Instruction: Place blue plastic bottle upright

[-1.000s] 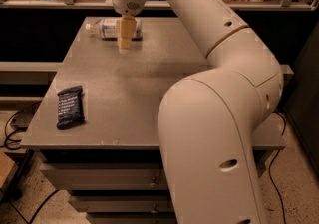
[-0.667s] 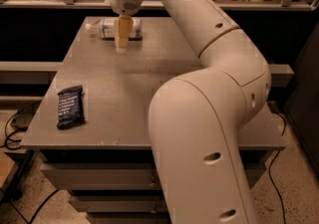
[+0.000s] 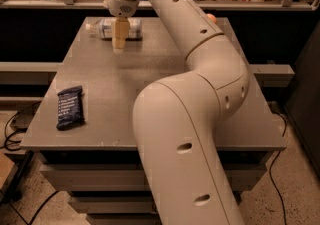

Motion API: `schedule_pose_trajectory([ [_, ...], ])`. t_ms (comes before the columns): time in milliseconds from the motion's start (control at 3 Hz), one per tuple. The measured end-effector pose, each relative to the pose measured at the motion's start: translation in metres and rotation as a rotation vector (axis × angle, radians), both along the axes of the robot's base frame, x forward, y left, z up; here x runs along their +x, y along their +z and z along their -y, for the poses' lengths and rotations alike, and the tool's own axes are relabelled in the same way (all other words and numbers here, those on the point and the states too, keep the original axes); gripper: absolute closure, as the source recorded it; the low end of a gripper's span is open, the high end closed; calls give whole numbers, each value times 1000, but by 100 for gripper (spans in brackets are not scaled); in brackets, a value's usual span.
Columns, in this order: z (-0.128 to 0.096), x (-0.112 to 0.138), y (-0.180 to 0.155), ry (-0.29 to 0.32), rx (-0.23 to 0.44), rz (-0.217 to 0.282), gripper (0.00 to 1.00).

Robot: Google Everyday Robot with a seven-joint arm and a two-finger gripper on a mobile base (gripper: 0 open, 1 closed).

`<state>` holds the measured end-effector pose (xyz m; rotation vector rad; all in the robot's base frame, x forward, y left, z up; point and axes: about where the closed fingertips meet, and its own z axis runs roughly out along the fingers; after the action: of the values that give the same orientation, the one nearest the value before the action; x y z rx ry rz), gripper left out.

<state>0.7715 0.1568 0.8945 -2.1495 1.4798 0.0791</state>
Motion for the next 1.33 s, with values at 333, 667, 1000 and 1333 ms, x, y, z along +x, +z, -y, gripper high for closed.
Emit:
schedule_pose_trajectory([
  [333, -4, 7, -7, -10, 7, -10, 0],
  [667, -1, 14, -7, -34, 20, -9, 0],
  [1000, 2, 18, -5, -59, 31, -4, 0],
  [1333, 5, 23, -4, -92, 37, -6, 0],
])
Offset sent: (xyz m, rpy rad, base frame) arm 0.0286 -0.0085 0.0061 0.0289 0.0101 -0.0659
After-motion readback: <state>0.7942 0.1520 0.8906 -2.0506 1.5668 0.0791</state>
